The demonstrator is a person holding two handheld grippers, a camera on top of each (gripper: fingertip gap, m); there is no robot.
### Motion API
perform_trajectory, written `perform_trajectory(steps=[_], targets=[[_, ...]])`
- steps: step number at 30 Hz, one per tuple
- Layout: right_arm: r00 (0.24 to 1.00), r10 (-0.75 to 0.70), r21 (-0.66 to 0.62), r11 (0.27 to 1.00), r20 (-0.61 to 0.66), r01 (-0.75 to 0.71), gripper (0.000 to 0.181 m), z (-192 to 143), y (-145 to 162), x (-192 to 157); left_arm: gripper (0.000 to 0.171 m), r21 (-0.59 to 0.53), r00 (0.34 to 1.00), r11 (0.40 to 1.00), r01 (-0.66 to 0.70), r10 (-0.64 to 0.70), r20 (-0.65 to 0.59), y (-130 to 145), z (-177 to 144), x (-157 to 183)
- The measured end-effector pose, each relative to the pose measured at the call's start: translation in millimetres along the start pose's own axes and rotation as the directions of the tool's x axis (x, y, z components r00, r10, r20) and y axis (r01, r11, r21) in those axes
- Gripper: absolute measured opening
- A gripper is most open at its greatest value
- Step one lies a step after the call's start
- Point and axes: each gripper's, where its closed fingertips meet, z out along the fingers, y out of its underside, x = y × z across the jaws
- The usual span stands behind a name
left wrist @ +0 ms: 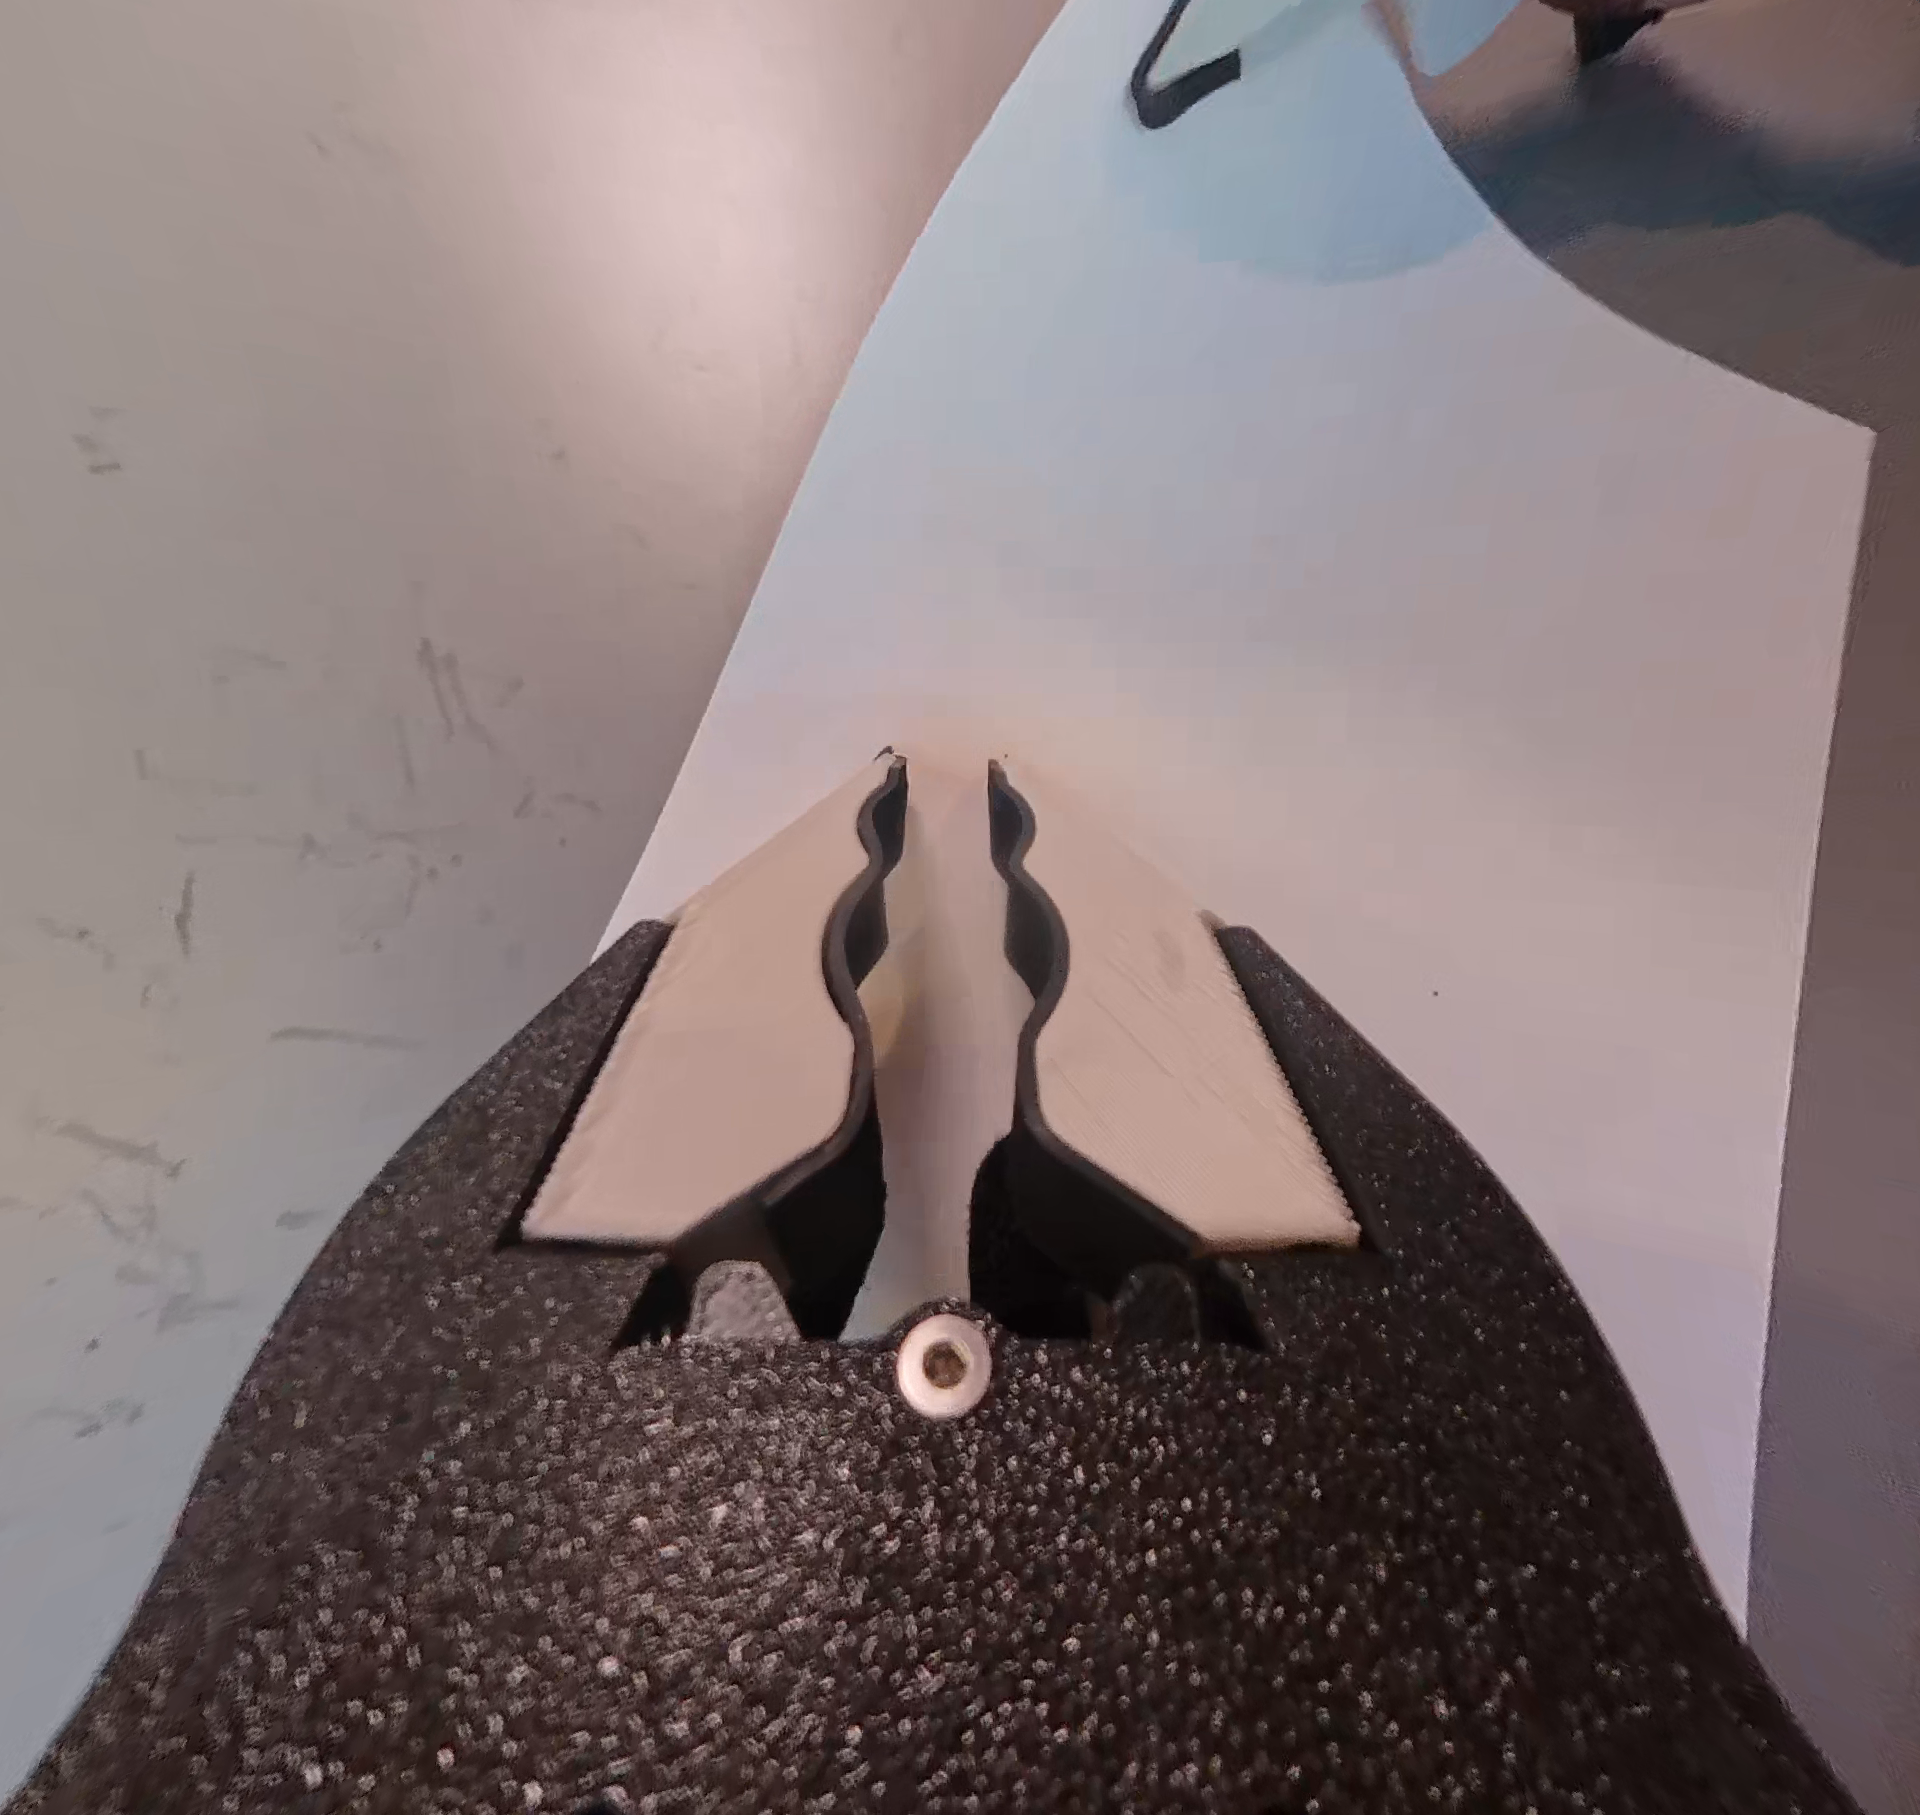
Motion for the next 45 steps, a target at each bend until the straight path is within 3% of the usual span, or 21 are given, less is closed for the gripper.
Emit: perform_trajectory(steps=[6, 9, 18, 34, 40, 45], targets=[[0.951, -0.299, -0.061, 0.954, -0.074, 0.295, 0.0, 1.3, 2.4, -3.9, 0.018, -0.043, 0.996, 0.998, -0.049, 0.052, 0.072, -7.0, 5.5, -24.1], [0.908, -0.412, -0.084, 0.91, -0.075, 0.406, 0.0, 3.4, 3.5, -12.7, 0.011, -0.066, 0.997, 0.996, -0.066, 0.069, 0.043, -9.7, 13.7, -20.6], [0.822, -0.568, -0.135, 0.817, -0.028, 0.56, 0.0, 6.2, 14.0, -36.9, 0.002, -0.102, 0.994, 0.991, -0.081, 0.088, 0.062, -11.9, 17.4, -17.8], [0.799, -0.601, -0.201, 0.783, -0.005, 0.588, 0.0, 19.1, 29.7, -39.1, 0.0, -0.07, 0.999, 0.997, -0.042, 0.043, 0.026, -9.8, 15.2, -16.9], [0.779, -0.613, -0.231, 0.783, -0.133, 0.577, 0.0, 11.3, 2.7, 8.9, 0.004, -0.114, 0.995, 0.991, -0.075, 0.068, -0.068, -3.1, 8.9, -6.9], [0.788, -0.614, -0.208, 0.777, -0.043, 0.594, 0.0, 42.2, -20.4, 44.5, 0.009, -0.136, 0.988, 0.983, -0.123, 0.108, -0.114, 1.1, 5.4, 0.2]])
